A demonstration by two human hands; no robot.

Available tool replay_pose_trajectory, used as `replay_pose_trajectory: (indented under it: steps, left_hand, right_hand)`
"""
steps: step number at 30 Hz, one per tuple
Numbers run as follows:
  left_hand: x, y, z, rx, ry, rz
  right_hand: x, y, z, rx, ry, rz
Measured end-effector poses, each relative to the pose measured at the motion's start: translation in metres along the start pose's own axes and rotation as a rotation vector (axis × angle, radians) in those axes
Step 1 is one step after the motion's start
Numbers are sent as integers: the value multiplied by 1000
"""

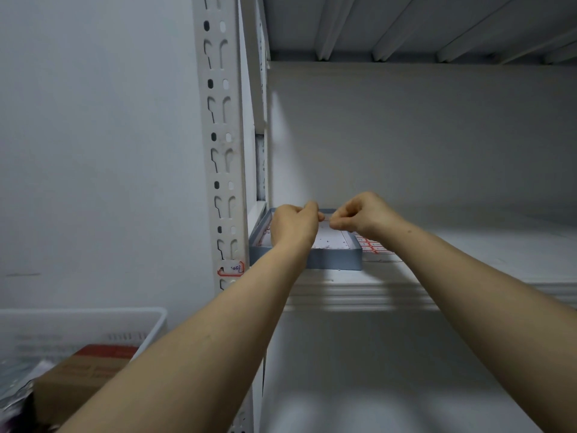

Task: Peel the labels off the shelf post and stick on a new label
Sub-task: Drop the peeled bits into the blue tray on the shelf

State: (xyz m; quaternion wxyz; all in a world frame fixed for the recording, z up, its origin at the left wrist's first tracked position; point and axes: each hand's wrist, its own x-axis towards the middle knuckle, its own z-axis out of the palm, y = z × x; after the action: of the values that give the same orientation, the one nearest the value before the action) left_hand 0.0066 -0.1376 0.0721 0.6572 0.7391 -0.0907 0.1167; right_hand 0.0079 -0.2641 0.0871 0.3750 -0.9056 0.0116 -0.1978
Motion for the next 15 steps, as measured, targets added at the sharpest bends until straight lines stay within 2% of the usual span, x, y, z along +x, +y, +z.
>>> replay_pose_trajectory:
  steps: [7,12,15]
  left_hand:
    - [5,-3,-4,8,9,-18]
    - [10,-8,-4,26,22,-10]
    - [3,-7,-6,61,26,112]
  right_hand:
    - [3,2,3,155,-65,26]
    - [0,1,8,296,82,27]
    - [-3,-1,15,288,171,-11]
